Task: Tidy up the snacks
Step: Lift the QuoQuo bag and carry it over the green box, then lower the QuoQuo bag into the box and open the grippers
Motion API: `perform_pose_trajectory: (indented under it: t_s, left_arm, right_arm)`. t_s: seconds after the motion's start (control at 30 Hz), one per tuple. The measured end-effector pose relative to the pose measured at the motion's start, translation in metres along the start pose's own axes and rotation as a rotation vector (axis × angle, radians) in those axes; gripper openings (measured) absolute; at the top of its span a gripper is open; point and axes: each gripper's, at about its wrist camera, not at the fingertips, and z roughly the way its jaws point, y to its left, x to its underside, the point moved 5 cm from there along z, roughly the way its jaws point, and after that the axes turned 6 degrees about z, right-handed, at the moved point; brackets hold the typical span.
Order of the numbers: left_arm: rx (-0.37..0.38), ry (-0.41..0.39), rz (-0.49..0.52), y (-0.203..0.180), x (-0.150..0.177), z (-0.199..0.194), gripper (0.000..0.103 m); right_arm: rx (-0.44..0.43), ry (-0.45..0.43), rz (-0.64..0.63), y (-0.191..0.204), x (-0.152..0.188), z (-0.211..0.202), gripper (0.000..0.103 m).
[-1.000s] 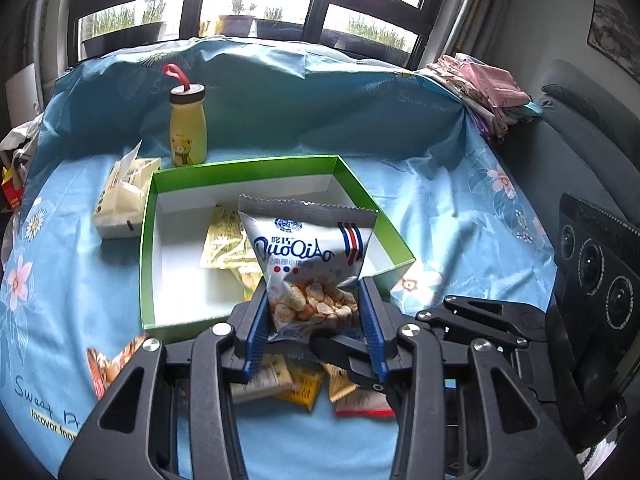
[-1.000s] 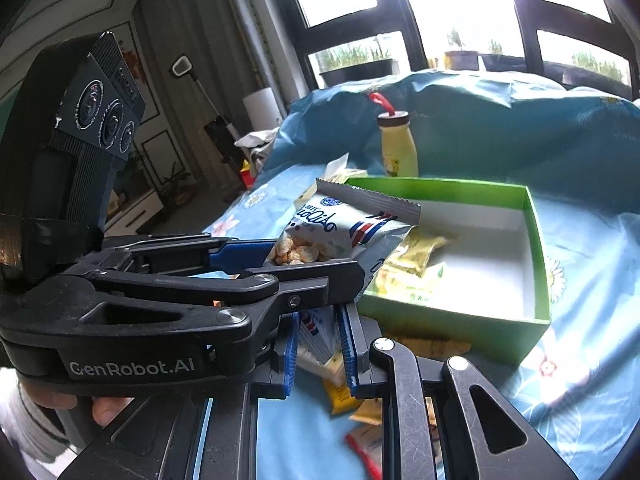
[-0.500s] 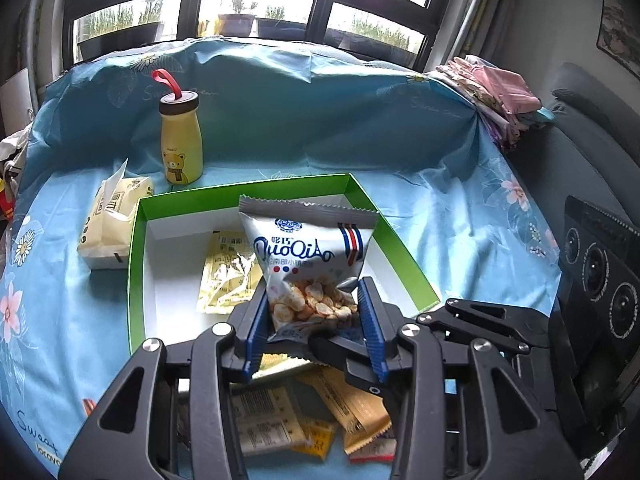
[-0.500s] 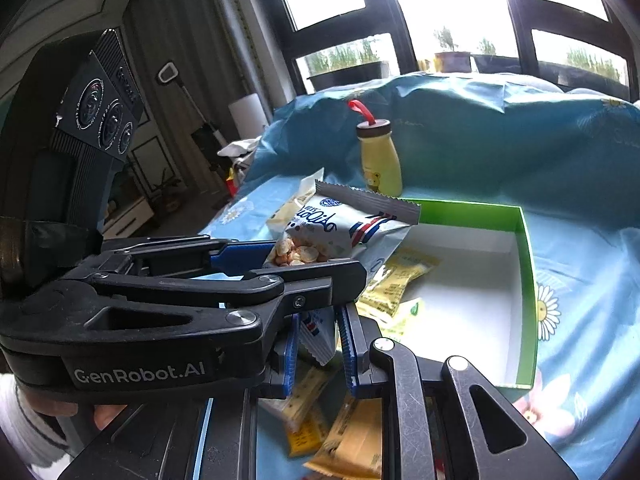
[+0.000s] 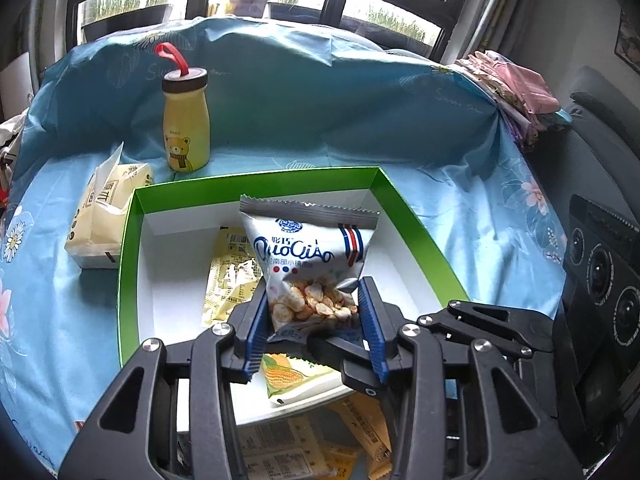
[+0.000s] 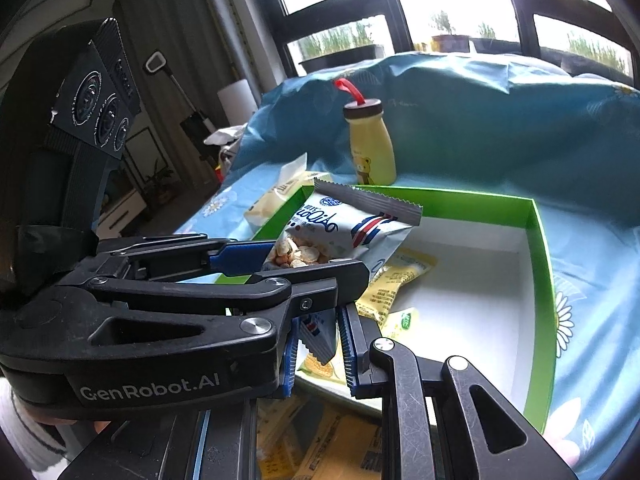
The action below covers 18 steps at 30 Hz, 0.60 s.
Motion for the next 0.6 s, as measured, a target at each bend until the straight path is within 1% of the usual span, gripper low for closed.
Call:
perform_pose_trajectory:
  t_s: [0.43, 0.6]
  left_arm:
    - [-0.005, 0.041, -0.022, 0.012, 0.002, 0.023, 0.043]
    - [-0.01, 0.048, -0.023, 0.012, 0.004, 0.026, 0.054]
  right_arm:
    - [0.023, 0.05, 0.025, -0.009, 0.002, 0.022, 0.021]
    - [0.032, 0.065, 0.028, -0.009, 0.003, 0.027, 0.021]
